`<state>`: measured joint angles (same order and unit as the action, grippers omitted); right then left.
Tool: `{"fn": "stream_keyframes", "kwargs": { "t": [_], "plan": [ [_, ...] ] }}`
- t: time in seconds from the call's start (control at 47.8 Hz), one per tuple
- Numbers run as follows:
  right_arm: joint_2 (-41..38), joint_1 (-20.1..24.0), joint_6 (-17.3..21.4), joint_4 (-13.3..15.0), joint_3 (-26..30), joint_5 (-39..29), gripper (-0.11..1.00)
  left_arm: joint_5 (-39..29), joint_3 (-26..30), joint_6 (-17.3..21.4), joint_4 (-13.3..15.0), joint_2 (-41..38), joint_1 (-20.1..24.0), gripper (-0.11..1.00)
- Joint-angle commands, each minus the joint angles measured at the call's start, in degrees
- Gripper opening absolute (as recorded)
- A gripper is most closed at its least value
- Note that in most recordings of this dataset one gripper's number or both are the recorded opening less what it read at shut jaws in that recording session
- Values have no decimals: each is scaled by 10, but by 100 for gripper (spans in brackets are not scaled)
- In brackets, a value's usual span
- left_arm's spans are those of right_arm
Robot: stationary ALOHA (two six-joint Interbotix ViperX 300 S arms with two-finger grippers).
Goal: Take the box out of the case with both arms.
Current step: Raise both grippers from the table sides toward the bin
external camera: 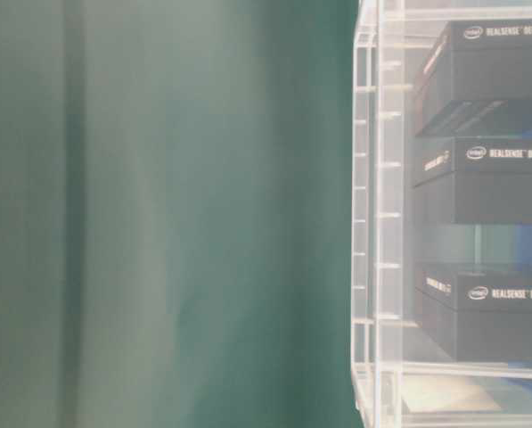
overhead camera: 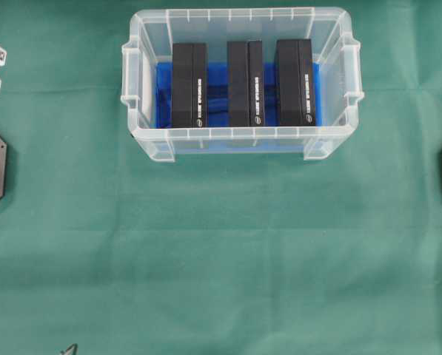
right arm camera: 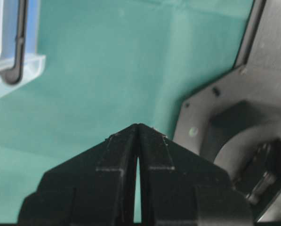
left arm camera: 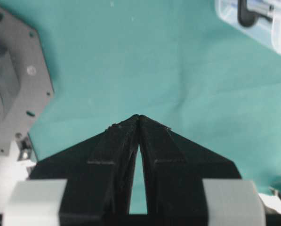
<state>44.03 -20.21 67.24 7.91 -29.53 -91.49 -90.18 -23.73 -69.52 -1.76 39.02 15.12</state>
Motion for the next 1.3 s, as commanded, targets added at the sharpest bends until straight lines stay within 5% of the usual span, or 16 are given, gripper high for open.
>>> {"fn": "stream_keyframes", "kwargs": {
  "t": [0.0,0.397,0.502,0.711,0.795,0.857,1.276],
  "plan": [
    [-4,-30,-23,-1,3,15,1,9,14,26,-2,-1,26,2],
    [-4,-40,-26,-12,-15,38,2,35,-11,116,-10,-9,46,2],
    [-4,-41,-25,-5,-16,37,19,47,-13,132,-11,-14,47,4],
    [-16,-41,-6,6,-16,34,81,47,-9,104,-10,-31,53,60],
    [-20,-40,7,7,-16,34,95,47,-7,85,-11,-33,53,81],
    [-22,-40,16,7,-16,36,96,47,-8,73,-11,-33,53,89],
    [-23,-41,23,4,-15,40,96,47,-5,44,-6,-33,53,85]
  ]
}}
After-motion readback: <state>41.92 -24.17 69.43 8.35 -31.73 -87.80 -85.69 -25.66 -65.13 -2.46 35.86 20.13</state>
